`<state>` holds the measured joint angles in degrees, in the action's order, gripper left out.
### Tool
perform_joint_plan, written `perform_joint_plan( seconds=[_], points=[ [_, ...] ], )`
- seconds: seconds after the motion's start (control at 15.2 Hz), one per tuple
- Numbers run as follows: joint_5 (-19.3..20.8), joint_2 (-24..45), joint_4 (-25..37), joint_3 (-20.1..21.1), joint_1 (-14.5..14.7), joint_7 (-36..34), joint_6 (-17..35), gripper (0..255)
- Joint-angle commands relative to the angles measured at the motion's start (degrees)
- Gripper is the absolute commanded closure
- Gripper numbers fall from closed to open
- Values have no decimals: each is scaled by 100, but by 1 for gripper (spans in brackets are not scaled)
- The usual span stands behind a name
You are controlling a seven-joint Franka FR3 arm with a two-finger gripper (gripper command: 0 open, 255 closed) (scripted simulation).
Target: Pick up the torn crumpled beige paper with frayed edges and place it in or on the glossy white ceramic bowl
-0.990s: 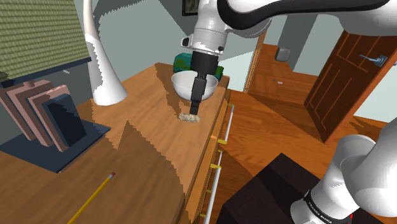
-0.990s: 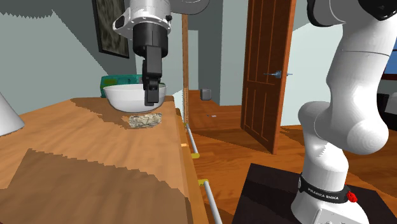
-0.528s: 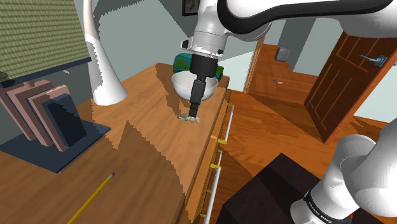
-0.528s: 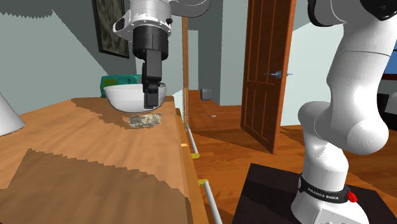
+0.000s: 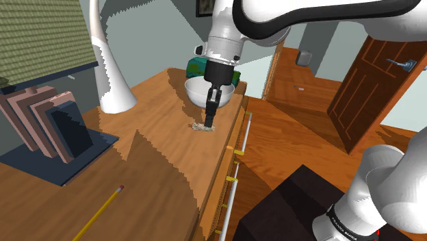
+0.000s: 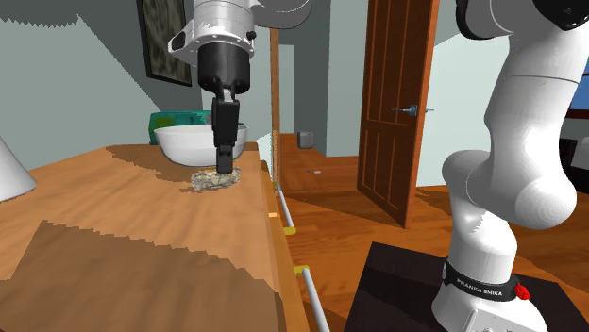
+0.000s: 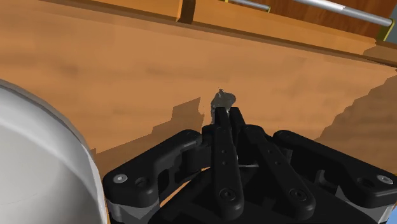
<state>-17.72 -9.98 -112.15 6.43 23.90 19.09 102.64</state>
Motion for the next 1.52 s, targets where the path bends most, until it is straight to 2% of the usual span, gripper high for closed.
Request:
perform_joint_plan(
  seconds=[0.0,0.2,1.45],
  points=[
    [0,1,-2,1,1,0,1,255],
    [1,17,20,5,3,-10,-3,255],
    [75,241,1717,-45,-21,-386,-1430,255]
  ],
)
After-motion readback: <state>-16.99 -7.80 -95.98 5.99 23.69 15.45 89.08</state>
